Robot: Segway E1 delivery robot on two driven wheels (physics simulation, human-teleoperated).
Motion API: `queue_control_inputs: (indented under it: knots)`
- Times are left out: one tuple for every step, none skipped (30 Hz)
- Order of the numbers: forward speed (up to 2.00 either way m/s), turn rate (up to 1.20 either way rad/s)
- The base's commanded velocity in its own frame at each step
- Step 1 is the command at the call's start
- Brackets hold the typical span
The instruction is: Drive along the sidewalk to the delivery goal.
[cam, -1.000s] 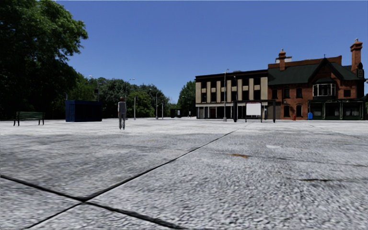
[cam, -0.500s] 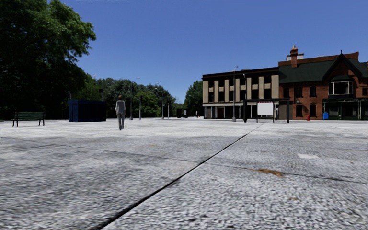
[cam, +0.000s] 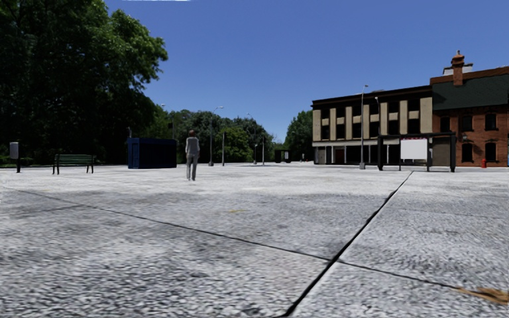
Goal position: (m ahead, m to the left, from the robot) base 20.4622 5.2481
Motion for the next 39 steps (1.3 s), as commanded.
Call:
queue_control_inputs:
  knots:
    - [2.0,0.36]
    - [2.0,0.36]
    - [2.0,0.36]
    - [2.0,0.36]
    - [2.0,0.36]
    - [2.0,0.36]
    - [2.0,0.36]
    - [2.0,0.36]
    - [2.0,0.36]
    - [2.0,0.36]
    - [2.0,0.36]
    - [2.0,0.36]
    - [2.0,0.36]
    - [2.0,0.36]
    - [2.0,0.36]
    - [2.0,0.36]
    - [2.0,0.36]
    - [2.0,0.21]
    - [2.0,0.21]
    - [2.0,0.0]
    - [2.0,0.0]
    - [2.0,0.0]
    - [2.0,0.0]
    - [2.0,0.0]
    - [2.0,0.0]
    - [2.0,0.0]
    - [2.0,0.0]
    - [2.0,0.0]
    - [2.0,0.0]
    - [2.0,0.0]
    - [2.0,0.0]
    - [2.0,0.0]
    - [2.0,0.0]
    - [2.0,0.0]
    - [2.0,0.0]
    - [2.0,0.0]
    - [2.0,0.0]
    - [2.0,0.0]
    - [2.0,0.0]
